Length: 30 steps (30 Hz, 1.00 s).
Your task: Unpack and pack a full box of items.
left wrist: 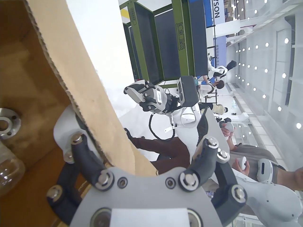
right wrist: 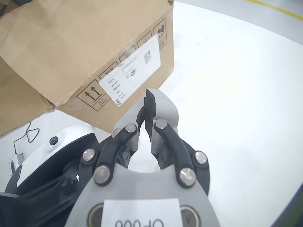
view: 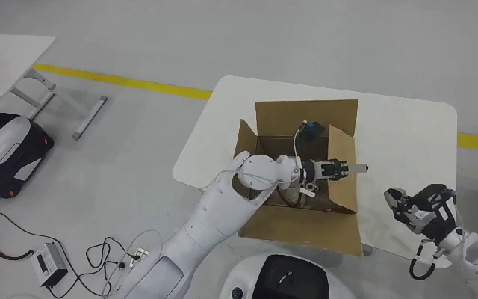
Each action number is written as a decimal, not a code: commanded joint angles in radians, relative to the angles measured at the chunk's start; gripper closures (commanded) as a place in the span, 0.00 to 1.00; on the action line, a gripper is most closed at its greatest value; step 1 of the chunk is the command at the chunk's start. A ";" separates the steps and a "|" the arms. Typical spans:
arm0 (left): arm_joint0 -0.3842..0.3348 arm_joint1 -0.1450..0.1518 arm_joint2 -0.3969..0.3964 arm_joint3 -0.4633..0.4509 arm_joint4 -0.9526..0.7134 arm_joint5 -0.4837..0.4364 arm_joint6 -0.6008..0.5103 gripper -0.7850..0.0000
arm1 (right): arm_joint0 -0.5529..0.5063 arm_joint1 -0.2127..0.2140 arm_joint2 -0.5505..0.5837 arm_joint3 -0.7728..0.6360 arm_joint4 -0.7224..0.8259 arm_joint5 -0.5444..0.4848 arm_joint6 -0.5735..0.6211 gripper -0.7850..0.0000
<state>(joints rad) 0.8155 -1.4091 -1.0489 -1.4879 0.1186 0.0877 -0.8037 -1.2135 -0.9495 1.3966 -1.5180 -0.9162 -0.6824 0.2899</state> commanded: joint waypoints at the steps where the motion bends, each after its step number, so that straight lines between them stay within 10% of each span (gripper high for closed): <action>1: -0.022 -0.006 0.022 0.006 -0.008 -0.006 0.010 0.00 | -0.024 0.004 0.024 -0.015 0.003 0.013 0.007 1.00; 23: -0.262 -0.131 0.357 0.335 0.024 -0.107 0.114 0.00 | -0.274 0.034 0.321 -0.183 0.050 0.113 0.028 1.00; 24: -0.267 -0.133 0.354 0.338 0.022 -0.108 0.118 0.00 | -0.278 0.034 0.323 -0.189 0.052 0.112 0.028 0.78; 28: -0.276 -0.131 0.328 0.316 0.040 -0.126 0.130 0.00 | -0.274 0.033 0.317 -0.207 0.058 0.093 0.024 0.56; 30: -0.271 -0.123 0.301 0.288 0.050 -0.126 0.131 0.00 | -0.262 0.032 0.307 -0.209 0.074 0.076 0.013 0.19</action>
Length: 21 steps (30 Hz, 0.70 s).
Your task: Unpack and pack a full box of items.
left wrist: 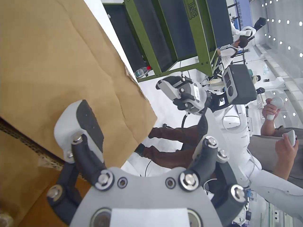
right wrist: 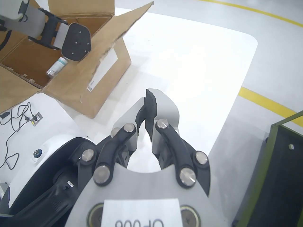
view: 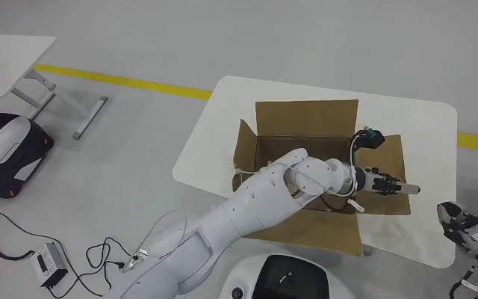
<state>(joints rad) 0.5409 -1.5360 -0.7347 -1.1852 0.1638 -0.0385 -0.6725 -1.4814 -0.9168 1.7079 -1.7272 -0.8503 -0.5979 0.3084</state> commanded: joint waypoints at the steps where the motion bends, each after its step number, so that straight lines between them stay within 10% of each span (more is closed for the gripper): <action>1: 0.007 0.009 -0.031 -0.036 0.012 0.001 -0.004 0.00 | 0.015 -0.001 -0.011 0.000 0.025 -0.026 -0.020 0.04; 21: 0.316 0.142 -0.462 -0.611 0.236 0.081 -0.125 0.00 | 0.251 -0.028 -0.235 0.100 0.247 -0.187 -0.055 0.00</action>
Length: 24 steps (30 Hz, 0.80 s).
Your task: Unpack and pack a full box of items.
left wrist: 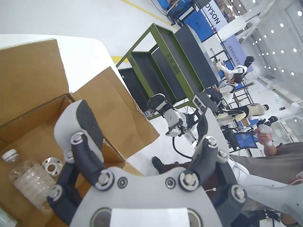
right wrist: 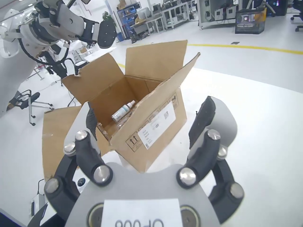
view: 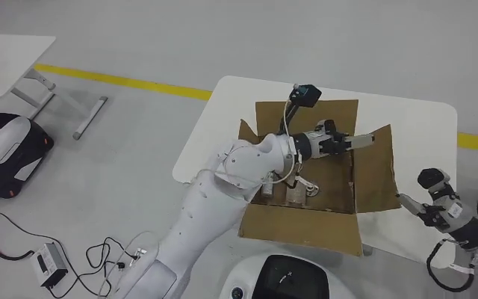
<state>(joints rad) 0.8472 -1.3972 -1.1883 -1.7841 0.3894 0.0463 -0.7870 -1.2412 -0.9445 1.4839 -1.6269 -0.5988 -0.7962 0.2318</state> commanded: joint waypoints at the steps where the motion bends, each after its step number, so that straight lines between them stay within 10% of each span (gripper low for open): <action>1: 0.018 0.008 -0.016 -0.024 0.041 -0.008 -0.021 0.00 | 0.023 -0.002 -0.027 -0.003 -0.006 0.022 0.045 0.00; 4: 0.055 0.017 -0.033 -0.050 0.072 -0.009 -0.046 0.00 | 0.057 -0.006 -0.075 -0.003 0.001 0.088 0.132 0.11; 6: 0.076 0.023 -0.042 -0.057 0.090 -0.010 -0.053 0.00 | 0.073 -0.010 -0.101 0.000 0.029 0.126 0.165 0.55; 10: 0.112 0.032 -0.048 -0.074 0.137 -0.017 -0.058 0.00 | 0.083 -0.013 -0.125 -0.002 0.045 0.191 0.220 1.00; 24: 0.173 0.053 -0.013 -0.102 0.279 -0.065 -0.090 0.00 | 0.055 -0.006 -0.110 -0.036 -0.014 0.258 0.308 1.00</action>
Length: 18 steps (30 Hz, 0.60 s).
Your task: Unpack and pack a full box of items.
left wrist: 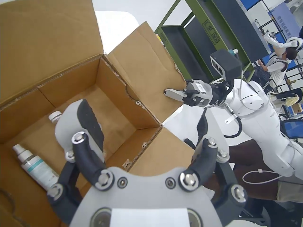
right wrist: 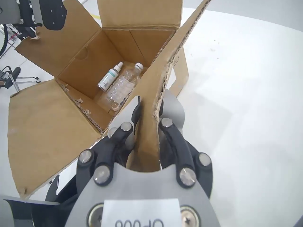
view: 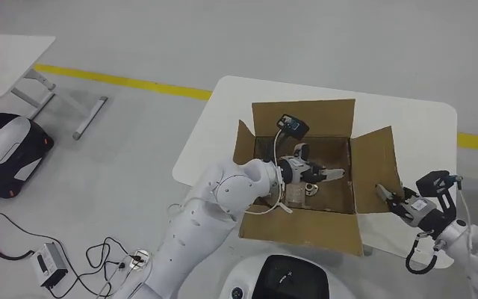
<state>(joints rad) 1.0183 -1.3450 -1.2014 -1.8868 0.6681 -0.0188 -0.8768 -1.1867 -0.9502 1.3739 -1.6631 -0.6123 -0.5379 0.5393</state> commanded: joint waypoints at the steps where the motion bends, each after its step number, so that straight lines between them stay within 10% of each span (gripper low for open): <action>1: 0.004 0.002 0.000 0.002 0.002 0.000 -0.002 0.00 | 0.000 0.000 0.000 0.000 0.000 0.000 0.000 1.00; 18: 0.017 0.015 0.000 -0.004 0.023 0.012 0.014 0.00 | -0.062 -0.014 -0.007 -0.085 0.128 0.189 -0.049 1.00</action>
<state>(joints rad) 1.0347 -1.3310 -1.2019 -1.8906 0.6894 -0.0072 -0.8622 -1.2442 -0.9634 1.3660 -1.7440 -0.4937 -0.3689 0.4924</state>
